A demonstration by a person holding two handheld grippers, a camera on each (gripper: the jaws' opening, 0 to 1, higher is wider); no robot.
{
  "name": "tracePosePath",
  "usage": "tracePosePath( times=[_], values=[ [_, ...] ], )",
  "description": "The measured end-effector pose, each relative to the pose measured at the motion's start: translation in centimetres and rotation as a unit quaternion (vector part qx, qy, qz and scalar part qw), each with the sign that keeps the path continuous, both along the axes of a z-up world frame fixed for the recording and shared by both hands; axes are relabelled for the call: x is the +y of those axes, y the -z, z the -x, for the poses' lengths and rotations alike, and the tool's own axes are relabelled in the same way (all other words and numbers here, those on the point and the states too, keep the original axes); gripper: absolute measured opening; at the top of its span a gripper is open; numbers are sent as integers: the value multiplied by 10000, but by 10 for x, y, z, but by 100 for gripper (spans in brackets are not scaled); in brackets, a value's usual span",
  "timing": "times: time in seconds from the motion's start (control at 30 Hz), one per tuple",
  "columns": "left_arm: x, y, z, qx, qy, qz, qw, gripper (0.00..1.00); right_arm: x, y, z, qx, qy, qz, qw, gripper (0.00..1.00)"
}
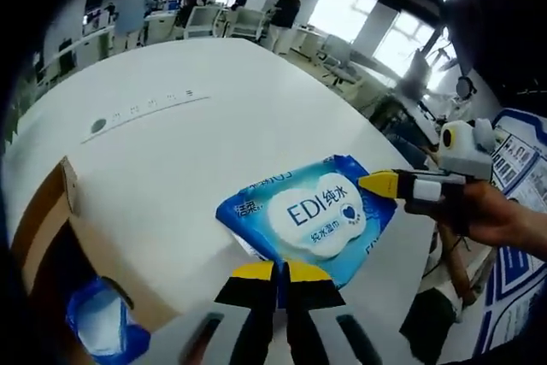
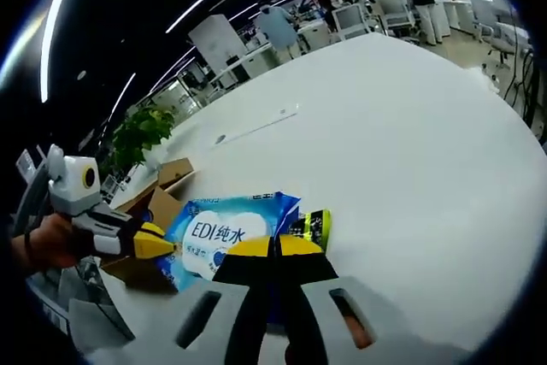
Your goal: Operate the shoe box by opening the lid, removing the specified soft item, and placing it in the target area until the item is outside and the box remains undamaged.
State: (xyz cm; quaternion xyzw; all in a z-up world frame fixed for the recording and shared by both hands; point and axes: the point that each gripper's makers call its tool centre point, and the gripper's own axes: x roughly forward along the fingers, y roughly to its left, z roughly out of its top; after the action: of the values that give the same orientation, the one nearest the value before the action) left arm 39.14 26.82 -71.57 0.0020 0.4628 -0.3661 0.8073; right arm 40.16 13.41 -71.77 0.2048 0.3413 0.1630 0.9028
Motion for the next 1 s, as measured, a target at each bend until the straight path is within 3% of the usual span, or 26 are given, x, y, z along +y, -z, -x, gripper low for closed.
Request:
tracePosePath(
  times=[0.3, 0.6, 1.0],
  values=[
    [-5, 20, -6, 96, 8, -241, 9997, 2, -5, 16, -6, 134, 51, -23, 9999, 0],
    [-2, 30, -3, 248, -89, -332, 9991, 2, -6, 27, -6, 233, -31, 79, 9997, 0],
    [5, 27, 2, 112, 5, -615, 9980, 8, -10, 27, -6, 225, 76, 232, 9995, 2]
  ],
)
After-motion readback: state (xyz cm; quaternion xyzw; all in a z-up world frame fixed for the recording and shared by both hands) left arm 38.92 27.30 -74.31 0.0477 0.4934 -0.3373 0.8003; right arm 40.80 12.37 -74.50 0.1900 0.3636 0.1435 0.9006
